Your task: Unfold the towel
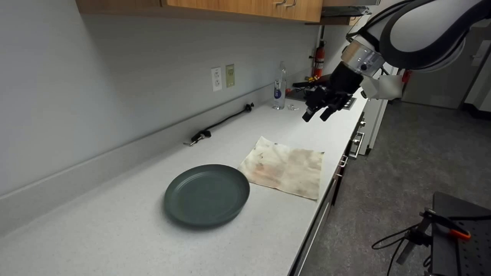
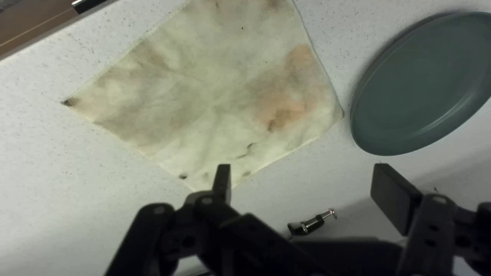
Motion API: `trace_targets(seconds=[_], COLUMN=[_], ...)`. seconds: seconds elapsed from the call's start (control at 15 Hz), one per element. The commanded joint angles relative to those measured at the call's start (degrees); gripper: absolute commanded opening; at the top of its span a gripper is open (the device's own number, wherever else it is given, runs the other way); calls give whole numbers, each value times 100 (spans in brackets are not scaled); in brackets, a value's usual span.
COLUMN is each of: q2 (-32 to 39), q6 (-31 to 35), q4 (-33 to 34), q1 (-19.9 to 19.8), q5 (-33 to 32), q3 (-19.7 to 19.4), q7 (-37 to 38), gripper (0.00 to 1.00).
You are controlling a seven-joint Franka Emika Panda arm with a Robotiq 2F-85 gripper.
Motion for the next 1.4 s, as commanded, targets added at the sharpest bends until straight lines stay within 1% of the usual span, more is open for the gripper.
trace_targets(seconds=[0.0,0.13,0.27,0.33,0.53,1.33], q2=[-314,-349,-366,-157,-185,-188], q6=[351,516,687,460,559,560], q4=[-277,-329,-403,-177,-250,-251], q1=[118,135,162,53,83,83], q5=[411,463,478,256,257,257], q3=[-90,-61,-12,0,8,8], q7=[-514,-574,-480,-332,-332,-332], gripper=[100,100,100,100,100,100])
